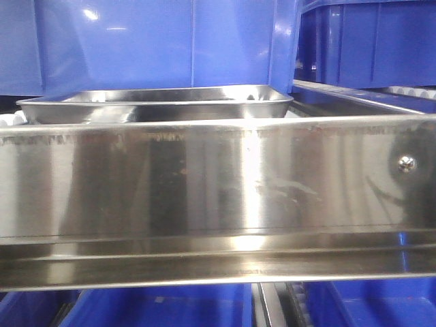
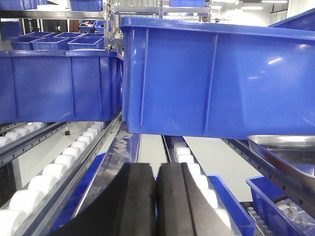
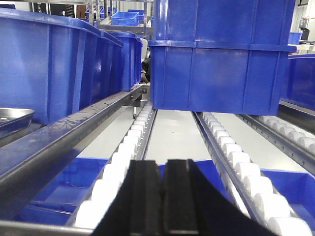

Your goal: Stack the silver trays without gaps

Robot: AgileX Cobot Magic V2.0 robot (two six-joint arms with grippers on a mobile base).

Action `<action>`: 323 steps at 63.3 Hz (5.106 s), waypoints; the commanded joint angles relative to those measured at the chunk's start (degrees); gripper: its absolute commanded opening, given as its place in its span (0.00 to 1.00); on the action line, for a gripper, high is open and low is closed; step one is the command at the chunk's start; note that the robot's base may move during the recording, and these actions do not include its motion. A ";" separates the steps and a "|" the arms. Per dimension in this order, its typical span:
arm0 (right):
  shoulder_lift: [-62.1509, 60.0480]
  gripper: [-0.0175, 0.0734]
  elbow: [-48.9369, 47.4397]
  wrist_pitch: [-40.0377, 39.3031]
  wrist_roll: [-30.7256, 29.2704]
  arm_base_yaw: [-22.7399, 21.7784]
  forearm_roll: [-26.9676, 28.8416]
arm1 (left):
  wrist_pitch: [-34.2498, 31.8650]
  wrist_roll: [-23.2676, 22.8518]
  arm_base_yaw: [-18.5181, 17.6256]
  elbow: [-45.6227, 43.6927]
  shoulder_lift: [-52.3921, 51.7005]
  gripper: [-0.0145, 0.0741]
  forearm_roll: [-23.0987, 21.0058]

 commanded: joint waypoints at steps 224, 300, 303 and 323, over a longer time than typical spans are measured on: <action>52.62 0.11 -65.11 48.12 -14.10 8.42 30.50 | 41.74 8.38 -3.31 -48.91 39.30 0.16 -30.30; 76.18 0.14 -65.96 35.50 37.43 37.34 -20.12 | 29.56 13.95 -12.87 -48.91 60.65 0.21 -32.75; 77.01 0.16 -66.52 35.62 37.43 37.34 -19.07 | 30.52 14.75 -12.87 -49.01 61.67 0.28 -32.85; 83.33 0.36 -72.28 41.22 40.24 37.34 -18.61 | 33.56 14.87 -12.87 -55.45 68.65 0.54 -32.95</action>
